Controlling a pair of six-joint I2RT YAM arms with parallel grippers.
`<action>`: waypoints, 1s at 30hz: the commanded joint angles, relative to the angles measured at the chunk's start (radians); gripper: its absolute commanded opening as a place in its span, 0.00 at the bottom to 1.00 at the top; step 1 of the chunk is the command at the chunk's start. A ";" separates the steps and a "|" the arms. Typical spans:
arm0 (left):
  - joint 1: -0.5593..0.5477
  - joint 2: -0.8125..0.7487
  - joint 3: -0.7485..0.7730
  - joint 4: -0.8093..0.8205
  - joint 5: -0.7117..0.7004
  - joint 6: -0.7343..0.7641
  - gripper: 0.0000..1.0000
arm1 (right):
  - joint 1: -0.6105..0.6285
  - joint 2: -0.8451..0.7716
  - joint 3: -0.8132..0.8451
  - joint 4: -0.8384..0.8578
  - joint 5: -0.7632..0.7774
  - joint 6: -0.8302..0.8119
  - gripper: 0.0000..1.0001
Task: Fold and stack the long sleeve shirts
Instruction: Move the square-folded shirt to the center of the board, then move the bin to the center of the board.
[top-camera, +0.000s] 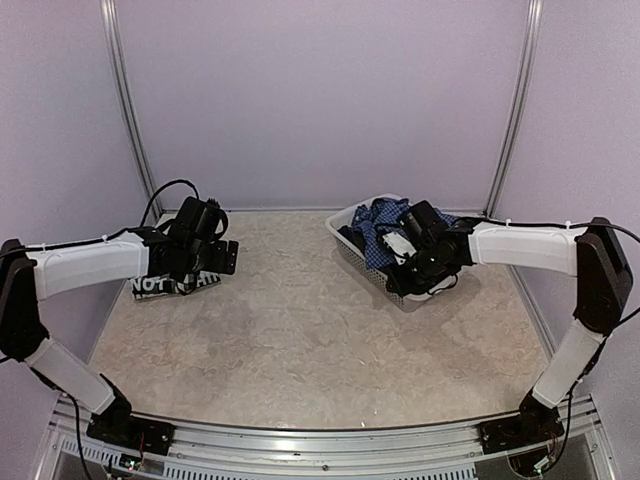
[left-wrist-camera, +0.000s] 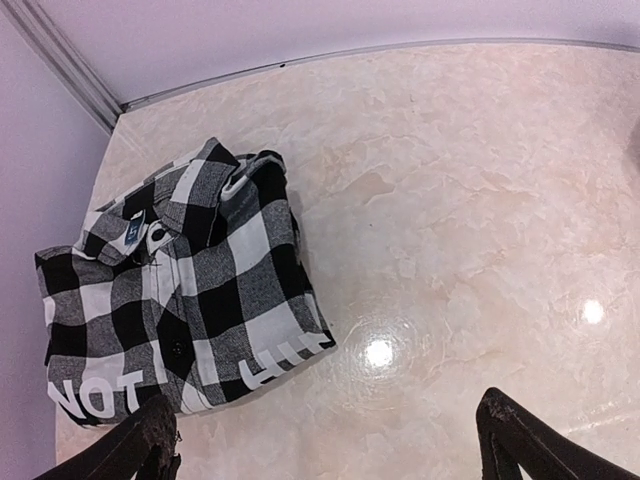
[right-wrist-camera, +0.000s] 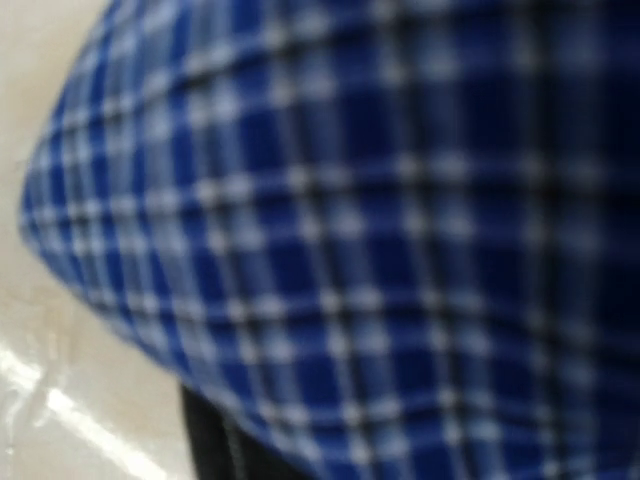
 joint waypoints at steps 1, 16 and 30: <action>-0.042 0.007 0.019 0.009 -0.026 0.005 0.99 | -0.103 -0.101 -0.123 -0.028 0.052 0.268 0.00; -0.110 0.076 0.033 0.017 -0.040 0.013 0.99 | -0.291 -0.033 -0.068 0.019 0.092 0.135 0.00; -0.117 0.098 0.074 -0.023 -0.052 0.011 0.99 | -0.280 0.009 0.082 0.039 0.059 0.051 0.75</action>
